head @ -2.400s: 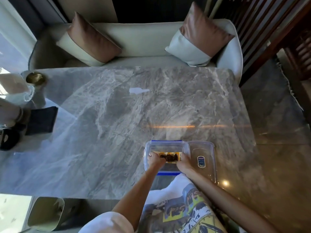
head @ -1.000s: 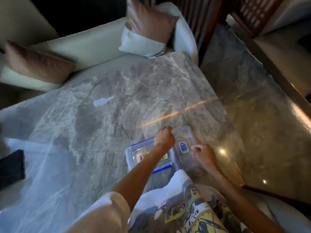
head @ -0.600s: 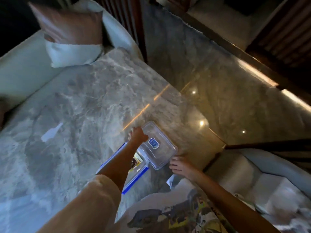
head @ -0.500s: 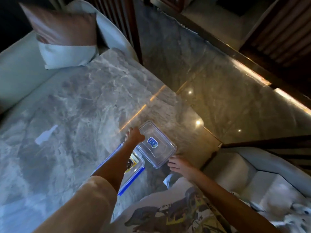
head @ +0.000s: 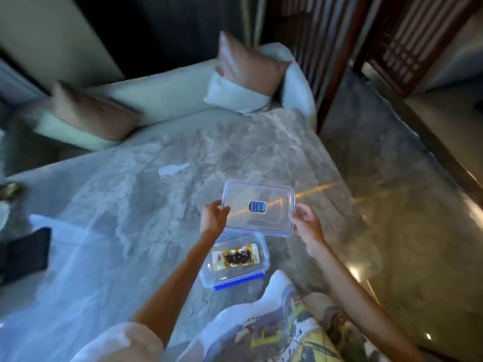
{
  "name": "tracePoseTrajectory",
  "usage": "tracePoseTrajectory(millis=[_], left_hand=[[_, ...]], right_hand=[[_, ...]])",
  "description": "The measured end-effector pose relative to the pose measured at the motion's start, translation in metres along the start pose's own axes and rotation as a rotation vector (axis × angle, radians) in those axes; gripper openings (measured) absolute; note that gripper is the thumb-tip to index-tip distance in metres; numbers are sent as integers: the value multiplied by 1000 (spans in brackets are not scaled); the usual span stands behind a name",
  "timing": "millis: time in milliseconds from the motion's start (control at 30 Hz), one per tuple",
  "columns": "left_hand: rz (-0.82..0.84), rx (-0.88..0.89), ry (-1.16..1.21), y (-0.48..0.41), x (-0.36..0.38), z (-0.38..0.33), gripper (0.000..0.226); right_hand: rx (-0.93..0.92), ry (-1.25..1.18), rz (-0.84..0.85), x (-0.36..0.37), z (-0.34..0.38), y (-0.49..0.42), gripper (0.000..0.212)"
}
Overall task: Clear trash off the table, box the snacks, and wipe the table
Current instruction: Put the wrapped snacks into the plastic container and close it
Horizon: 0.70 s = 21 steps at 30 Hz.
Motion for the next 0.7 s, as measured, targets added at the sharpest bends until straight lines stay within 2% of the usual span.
tracePoseTrajectory(millis=[67, 133, 233, 333, 400, 500, 633, 700], left_hand=[[-62, -109, -13, 9, -25, 35, 18], [-60, -234, -36, 24, -36, 69, 28], [-12, -332, -13, 51, -38, 102, 28], [-19, -339, -55, 69, -33, 115, 26], [-46, -311, -84, 75, -29, 116, 24], [-71, -286, -98, 82, -30, 116, 34], [-83, -289, -86, 86, -34, 125, 26], [-82, -294, -61, 84, -35, 128, 29]], right_hand=[[-64, 119, 105, 31, -6, 7, 40], [-134, 295, 175, 49, -19, 18, 41], [-251, 565, 189, 51, -36, 30, 38], [-341, 673, 165, 45, -50, 40, 35], [-317, 710, 177, 41, -57, 46, 38], [-277, 749, 197, 39, -63, 53, 41], [-316, 775, 176, 44, -65, 59, 40], [-332, 791, 169, 47, -66, 60, 40]])
Point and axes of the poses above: each hand's wrist, its own y-axis away from the middle knuckle, its own x-axis out of the palm, z = x × y, the point moved 1 cm from there along -y, towards the middle knuckle, and after that the axes turned 10 degrees about -z, right-handed, at the moved point
